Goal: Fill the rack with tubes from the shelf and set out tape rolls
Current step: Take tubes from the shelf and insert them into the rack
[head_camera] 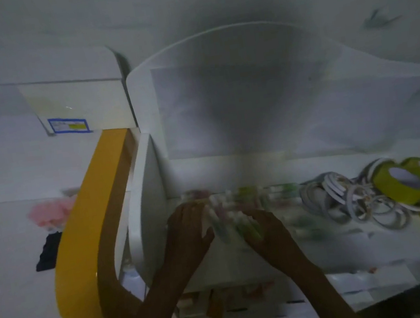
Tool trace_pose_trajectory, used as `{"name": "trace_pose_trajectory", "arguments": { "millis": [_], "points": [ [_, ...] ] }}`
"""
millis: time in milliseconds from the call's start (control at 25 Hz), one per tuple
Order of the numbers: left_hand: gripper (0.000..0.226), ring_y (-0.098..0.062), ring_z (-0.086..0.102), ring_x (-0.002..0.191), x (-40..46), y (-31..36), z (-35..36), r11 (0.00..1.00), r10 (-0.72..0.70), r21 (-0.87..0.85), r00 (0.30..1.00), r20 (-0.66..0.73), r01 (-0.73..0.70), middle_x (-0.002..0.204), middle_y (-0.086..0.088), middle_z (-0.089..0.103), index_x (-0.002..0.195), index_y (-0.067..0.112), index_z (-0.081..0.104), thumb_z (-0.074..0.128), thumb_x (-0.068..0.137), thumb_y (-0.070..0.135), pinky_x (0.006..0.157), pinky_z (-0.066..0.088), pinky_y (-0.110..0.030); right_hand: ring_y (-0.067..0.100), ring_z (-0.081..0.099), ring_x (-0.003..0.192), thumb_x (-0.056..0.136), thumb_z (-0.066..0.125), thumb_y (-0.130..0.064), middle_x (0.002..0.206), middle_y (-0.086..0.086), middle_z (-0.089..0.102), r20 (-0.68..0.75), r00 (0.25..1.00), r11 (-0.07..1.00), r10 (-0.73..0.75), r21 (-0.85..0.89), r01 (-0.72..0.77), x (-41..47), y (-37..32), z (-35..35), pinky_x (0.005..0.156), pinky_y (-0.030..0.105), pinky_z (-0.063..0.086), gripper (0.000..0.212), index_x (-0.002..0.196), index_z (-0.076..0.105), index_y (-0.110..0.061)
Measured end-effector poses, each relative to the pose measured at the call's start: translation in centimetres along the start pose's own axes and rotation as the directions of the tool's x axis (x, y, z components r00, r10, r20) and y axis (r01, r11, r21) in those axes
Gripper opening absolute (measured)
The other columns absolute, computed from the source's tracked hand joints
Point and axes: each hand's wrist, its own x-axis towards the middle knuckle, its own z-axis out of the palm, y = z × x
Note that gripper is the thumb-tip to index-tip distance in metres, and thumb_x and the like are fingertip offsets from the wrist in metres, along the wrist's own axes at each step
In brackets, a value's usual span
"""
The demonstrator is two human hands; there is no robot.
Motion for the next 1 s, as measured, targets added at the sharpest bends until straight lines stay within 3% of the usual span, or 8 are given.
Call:
{"name": "trace_pose_trajectory", "arguments": {
  "millis": [160, 360, 560, 720, 880, 1000],
  "points": [
    [0.041, -0.025, 0.051, 0.113, 2.4, -1.0, 2.0, 0.983, -0.158, 0.105, 0.984, 0.085, 0.149, 0.115, -0.001, 0.062, 0.109, 0.022, 0.065, 0.066, 0.072, 0.039, 0.098, 0.034, -0.037, 0.012, 0.054, 0.104, 0.087, 0.051, -0.043, 0.117, 0.000, 0.064, -0.041, 0.994, 0.995, -0.100, -0.001, 0.100, 2.3, 0.7, -0.2, 0.086, 0.012, 0.034, 0.038, 0.120, 0.058, -0.026],
    [0.029, -0.031, 0.060, 0.093, 3.8, -1.2, 3.1, 0.973, -0.164, 0.180, 0.981, 0.100, 0.144, 0.100, -0.003, 0.064, 0.097, 0.024, 0.066, 0.052, 0.072, 0.028, 0.079, 0.042, -0.040, 0.017, 0.054, 0.113, 0.086, 0.048, -0.044, 0.124, 0.000, 0.061, -0.007, 0.991, 0.991, -0.136, -0.002, 0.136, 4.0, 3.0, -0.7, 0.096, 0.026, 0.039, 0.045, 0.124, 0.057, -0.023],
    [0.032, -0.030, 0.059, 0.096, 2.9, -0.2, 3.3, 0.970, -0.209, 0.135, 0.977, 0.032, 0.203, 0.109, -0.003, 0.064, 0.105, 0.028, 0.064, 0.044, 0.079, 0.028, 0.080, 0.049, -0.042, 0.014, 0.054, 0.108, 0.082, 0.053, -0.032, 0.117, 0.000, 0.064, 0.008, 0.977, 0.975, -0.212, 0.063, 0.211, 5.0, 4.4, -1.6, 0.091, 0.015, 0.034, 0.042, 0.122, 0.060, -0.022],
    [0.034, -0.029, 0.057, 0.088, 3.1, 1.6, 1.8, 0.959, -0.231, 0.141, 0.966, -0.119, 0.247, 0.098, -0.005, 0.064, 0.111, 0.026, 0.060, 0.048, 0.080, 0.026, 0.072, 0.049, -0.037, 0.021, 0.057, 0.110, 0.084, 0.049, -0.037, 0.118, 0.004, 0.064, 0.077, 0.966, 0.969, -0.245, 0.052, 0.241, 5.9, 5.5, -0.8, 0.096, 0.028, 0.040, 0.042, 0.120, 0.062, -0.020],
    [0.030, -0.025, 0.053, 0.093, 1.2, 3.1, 0.1, 0.968, -0.213, 0.073, 0.937, -0.277, 0.241, 0.100, -0.008, 0.063, 0.110, 0.017, 0.067, 0.050, 0.089, 0.028, 0.074, 0.046, -0.032, 0.018, 0.054, 0.112, 0.083, 0.052, -0.035, 0.120, 0.001, 0.063, 0.127, 0.948, 0.956, -0.291, 0.066, 0.284, 6.5, 5.4, 0.5, 0.099, 0.026, 0.037, 0.041, 0.122, 0.060, -0.023],
    [0.033, -0.021, 0.053, 0.095, -1.0, 4.2, -1.0, 0.972, -0.225, -0.005, 0.928, -0.296, 0.234, 0.103, -0.007, 0.062, 0.112, 0.015, 0.067, 0.049, 0.093, 0.035, 0.073, 0.048, -0.029, 0.020, 0.054, 0.109, 0.081, 0.049, -0.035, 0.118, 0.003, 0.064, 0.152, 0.926, 0.939, -0.344, 0.045, 0.341, 7.0, 3.7, 1.4, 0.096, 0.025, 0.035, 0.045, 0.121, 0.060, -0.019]
  ]
}}
